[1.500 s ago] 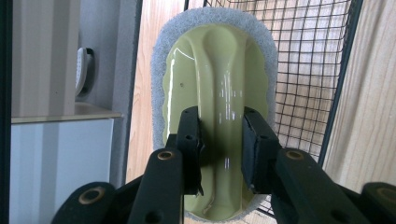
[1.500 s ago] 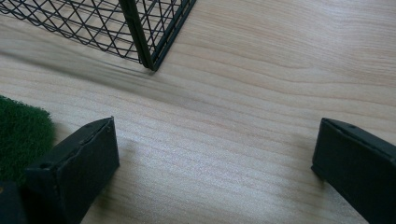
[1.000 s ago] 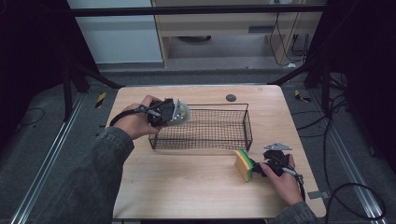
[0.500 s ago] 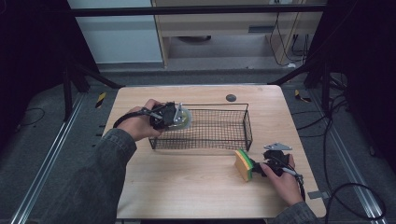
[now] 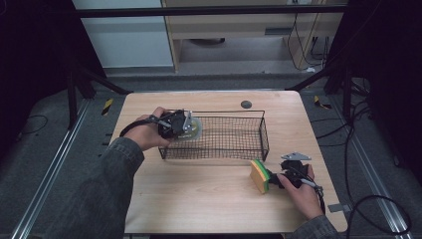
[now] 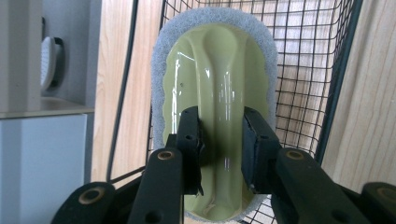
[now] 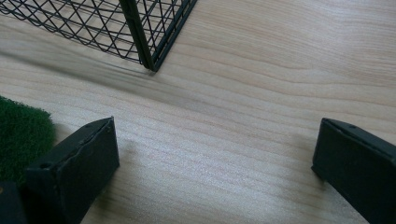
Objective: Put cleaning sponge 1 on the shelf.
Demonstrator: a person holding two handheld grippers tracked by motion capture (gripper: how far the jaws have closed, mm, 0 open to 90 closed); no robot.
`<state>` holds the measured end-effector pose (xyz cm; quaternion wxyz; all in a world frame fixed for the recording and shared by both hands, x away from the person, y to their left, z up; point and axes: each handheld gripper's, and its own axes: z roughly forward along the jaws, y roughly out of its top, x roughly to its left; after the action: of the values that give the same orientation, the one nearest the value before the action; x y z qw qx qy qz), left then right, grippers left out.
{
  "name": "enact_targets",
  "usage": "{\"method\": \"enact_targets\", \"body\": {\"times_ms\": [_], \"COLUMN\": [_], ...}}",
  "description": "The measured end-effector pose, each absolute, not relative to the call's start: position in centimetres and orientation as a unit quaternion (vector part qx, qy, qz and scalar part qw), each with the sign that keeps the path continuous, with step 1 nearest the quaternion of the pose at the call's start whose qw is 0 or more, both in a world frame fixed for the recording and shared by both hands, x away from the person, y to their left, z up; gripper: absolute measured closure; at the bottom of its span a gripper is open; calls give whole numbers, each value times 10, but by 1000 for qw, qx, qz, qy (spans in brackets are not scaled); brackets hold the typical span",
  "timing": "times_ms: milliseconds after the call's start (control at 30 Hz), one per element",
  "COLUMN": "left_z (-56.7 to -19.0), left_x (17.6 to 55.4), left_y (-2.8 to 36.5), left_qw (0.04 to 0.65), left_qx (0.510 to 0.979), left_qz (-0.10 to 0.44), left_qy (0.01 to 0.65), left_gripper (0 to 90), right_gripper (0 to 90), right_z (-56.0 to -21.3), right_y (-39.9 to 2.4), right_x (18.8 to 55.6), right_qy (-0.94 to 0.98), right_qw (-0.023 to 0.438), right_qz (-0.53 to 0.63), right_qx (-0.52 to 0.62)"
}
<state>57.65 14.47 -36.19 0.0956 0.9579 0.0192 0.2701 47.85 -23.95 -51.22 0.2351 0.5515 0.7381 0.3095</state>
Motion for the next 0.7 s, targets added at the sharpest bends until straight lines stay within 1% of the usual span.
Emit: {"method": "enact_targets", "body": {"times_ms": [700], "left_z": [-382], "left_x": [587], "left_y": [147], "left_qw": [94], "left_qx": [965], "left_qz": [245], "left_qy": [30], "left_gripper": [709], "right_gripper": [6], "right_z": [-512], "right_y": [-240], "right_x": [478], "right_qy": [738], "right_qw": [235], "right_qz": [310], "right_qx": [551]}}
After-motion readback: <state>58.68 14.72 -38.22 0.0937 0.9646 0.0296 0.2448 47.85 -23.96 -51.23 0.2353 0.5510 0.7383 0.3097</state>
